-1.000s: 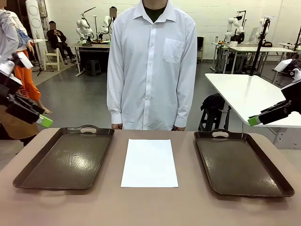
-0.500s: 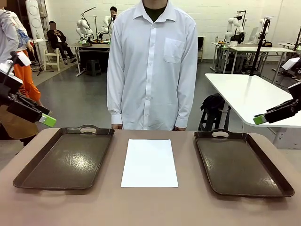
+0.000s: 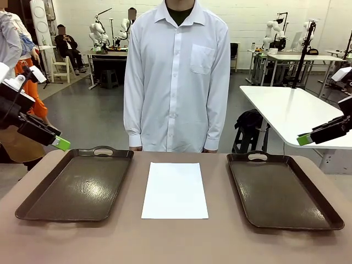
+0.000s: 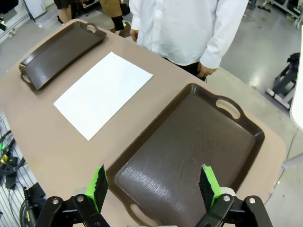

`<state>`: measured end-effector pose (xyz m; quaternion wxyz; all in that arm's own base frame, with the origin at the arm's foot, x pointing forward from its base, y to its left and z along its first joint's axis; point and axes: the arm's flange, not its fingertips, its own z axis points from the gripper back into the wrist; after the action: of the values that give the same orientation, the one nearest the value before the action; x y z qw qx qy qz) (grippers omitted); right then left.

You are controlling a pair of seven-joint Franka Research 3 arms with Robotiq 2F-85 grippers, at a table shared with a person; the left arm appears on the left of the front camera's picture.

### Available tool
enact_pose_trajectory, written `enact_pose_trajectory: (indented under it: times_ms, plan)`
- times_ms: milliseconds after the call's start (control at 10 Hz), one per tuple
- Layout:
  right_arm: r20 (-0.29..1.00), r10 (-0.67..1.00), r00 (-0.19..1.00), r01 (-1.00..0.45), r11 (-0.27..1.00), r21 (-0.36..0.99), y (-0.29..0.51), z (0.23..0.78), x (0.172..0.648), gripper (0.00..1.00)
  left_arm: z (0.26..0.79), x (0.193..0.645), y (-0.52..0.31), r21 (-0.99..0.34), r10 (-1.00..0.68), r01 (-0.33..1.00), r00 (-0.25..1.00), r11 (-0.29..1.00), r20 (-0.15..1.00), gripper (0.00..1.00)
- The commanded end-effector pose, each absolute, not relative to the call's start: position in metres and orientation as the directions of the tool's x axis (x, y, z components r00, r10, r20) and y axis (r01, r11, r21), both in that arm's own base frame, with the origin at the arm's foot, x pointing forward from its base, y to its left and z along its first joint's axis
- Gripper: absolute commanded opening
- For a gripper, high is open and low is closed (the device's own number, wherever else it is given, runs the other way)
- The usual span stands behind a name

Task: Sort the A4 documents.
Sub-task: Receive the A4 Paper.

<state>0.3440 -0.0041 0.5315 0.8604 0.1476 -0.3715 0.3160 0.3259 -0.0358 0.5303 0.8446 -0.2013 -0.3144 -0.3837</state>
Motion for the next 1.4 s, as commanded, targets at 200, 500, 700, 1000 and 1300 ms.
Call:
enact_pose_trajectory:
  times_ms: [200,500,700,1000,1300]
  plan:
    - [0.73,0.437,0.525,-0.656,0.755,0.02,-0.004,0.531,0.344,1.0,0.531,0.326,-0.033,-0.103,-0.511,0.767,0.515,0.634,0.688,1.0]
    - [0.73,0.437,0.525,-0.656,0.755,0.02,-0.004,0.531,0.344,1.0,0.531,0.326,-0.033,-0.103,-0.511,0.767,0.515,0.634,0.688,1.0]
    - [0.73,0.437,0.525,-0.656,0.755,0.02,-0.004,0.531,0.344,1.0,0.531,0.326,-0.033,-0.103,-0.511,0.767,0.515,0.634,0.688,1.0]
    - [0.73,0.437,0.525,-0.656,0.755,0.02,-0.004,0.531,0.344,1.0,0.531,0.326,-0.033,-0.103,-0.511,0.767,0.515,0.634,0.688,1.0]
    - [0.73,0.437,0.525,-0.656,0.755,0.02,-0.004,0.531,0.344,1.0,0.531,0.326,-0.033,-0.103,-0.511,0.767,0.515,0.634,0.688,1.0]
